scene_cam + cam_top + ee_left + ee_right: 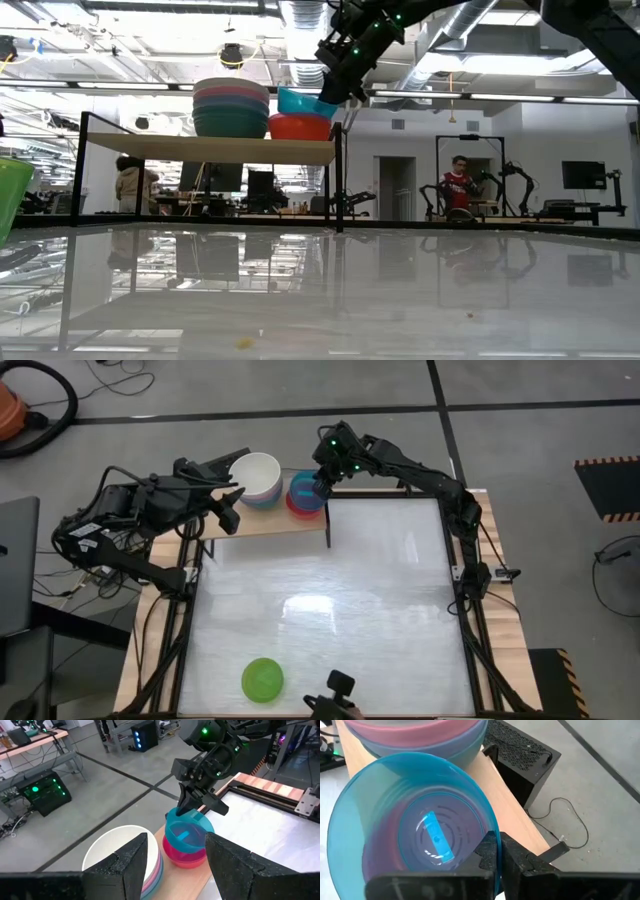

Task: Place and stack bowls onto a shelf
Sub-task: Stack the small blue bowl on top of the small pink bowl on the shelf, then stack the small green bowl on top of the small blue bowl on the shelf

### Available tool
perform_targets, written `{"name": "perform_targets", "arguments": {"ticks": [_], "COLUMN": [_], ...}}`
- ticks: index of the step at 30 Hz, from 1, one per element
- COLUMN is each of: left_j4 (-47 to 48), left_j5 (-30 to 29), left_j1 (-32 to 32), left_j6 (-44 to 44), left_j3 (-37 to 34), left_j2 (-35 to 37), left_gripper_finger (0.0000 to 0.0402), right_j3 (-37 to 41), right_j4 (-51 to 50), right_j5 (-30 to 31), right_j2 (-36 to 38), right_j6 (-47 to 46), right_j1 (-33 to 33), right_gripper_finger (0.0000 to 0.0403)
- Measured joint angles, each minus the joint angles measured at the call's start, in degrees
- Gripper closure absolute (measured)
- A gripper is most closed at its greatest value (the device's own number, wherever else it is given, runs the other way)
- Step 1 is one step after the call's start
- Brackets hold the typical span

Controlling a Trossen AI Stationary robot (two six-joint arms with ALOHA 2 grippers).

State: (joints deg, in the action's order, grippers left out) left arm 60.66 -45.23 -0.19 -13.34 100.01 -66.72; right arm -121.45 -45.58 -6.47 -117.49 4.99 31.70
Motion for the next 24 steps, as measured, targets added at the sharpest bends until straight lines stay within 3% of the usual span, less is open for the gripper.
{"name": "perform_targets", "arguments": {"ticks": [7,16,20,24], "left_j4": [0.06,1.07,9.36,18.95], "left_j5": [-0.02,0.81,10.86,29.37], "left_j1": [0.0,0.0,0.02,-1.18], "left_j6": [0.0,-0.51,-5.23,-15.1], "left_j3": [0.0,0.0,-0.13,-4.27], "left_j2": [0.0,0.0,-0.15,-0.83], "left_gripper_finger": [0.0215,0.0215,0.0215,0.0218], "right_j3": [-0.02,-0.04,-0.04,-0.09], "right_j4": [0.51,4.1,5.47,4.09], "right_j5": [-2.48,-2.52,-2.73,-2.75], "right_j2": [0.0,0.19,1.95,4.44], "right_j6": [1.38,1.52,1.53,1.52], "right_j1": [0.22,0.23,0.28,0.28], "right_gripper_finger": [0.033,0.0323,0.0322,0.0322]}}
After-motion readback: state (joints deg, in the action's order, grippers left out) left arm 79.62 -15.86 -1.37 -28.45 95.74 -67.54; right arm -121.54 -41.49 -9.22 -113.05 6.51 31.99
